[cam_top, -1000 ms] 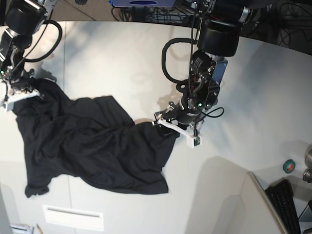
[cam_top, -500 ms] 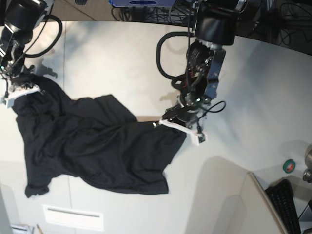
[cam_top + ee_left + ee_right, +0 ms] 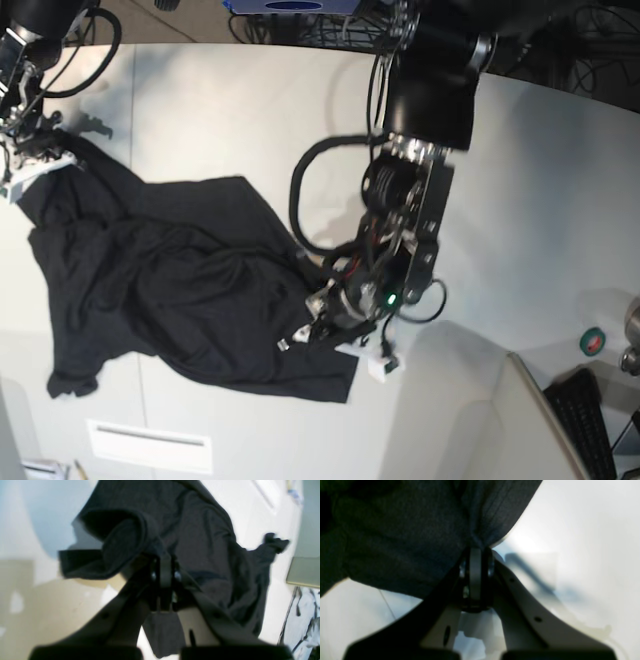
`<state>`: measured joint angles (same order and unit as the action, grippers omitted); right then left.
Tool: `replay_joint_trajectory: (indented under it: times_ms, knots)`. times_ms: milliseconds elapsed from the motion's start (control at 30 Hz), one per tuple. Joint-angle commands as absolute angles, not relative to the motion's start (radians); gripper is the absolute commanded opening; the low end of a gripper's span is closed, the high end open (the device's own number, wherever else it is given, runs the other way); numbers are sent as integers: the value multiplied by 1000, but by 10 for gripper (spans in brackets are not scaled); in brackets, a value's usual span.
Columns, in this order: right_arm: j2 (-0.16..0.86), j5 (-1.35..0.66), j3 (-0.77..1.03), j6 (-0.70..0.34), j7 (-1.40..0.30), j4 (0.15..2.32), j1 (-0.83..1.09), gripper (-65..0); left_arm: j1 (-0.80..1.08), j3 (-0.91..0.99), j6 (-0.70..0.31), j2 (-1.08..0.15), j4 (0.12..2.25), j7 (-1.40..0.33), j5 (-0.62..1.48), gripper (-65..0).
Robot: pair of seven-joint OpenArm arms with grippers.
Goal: Layout the t-shirt on the table in an organized manner, then fold the t-shirt properly
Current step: 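Grasp the t-shirt hem edge with the left gripper, then pull the hem edge outward with the left gripper to spread it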
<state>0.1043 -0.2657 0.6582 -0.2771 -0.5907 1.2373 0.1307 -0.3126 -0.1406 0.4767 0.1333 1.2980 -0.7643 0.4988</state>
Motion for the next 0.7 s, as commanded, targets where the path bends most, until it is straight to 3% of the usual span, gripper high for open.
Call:
replay_joint_trajectory:
  times_ms: [0,300,533,567,667]
  knots:
    - [119,-274,661,-278,-587,1256,124,-650,-384,-140,475,148,1241,-745,498,-650]
    - [137,-272,661,-278,-647,1256,104,-650,-654,-151,464,154,668,-366,498,-650]
    - [134,-272,661,-278,-648,1256,110,-650,-727,-151,246,151,487,-271,498,-650]
    - [134,-272,661,-278,-648,1256,111,-650,-723,-153,232,151,489,-274,496,-634]
    - [134,-272,661,-280,-648,1256,114,-650,-687,-145,219,143,512,-272,495,-349]
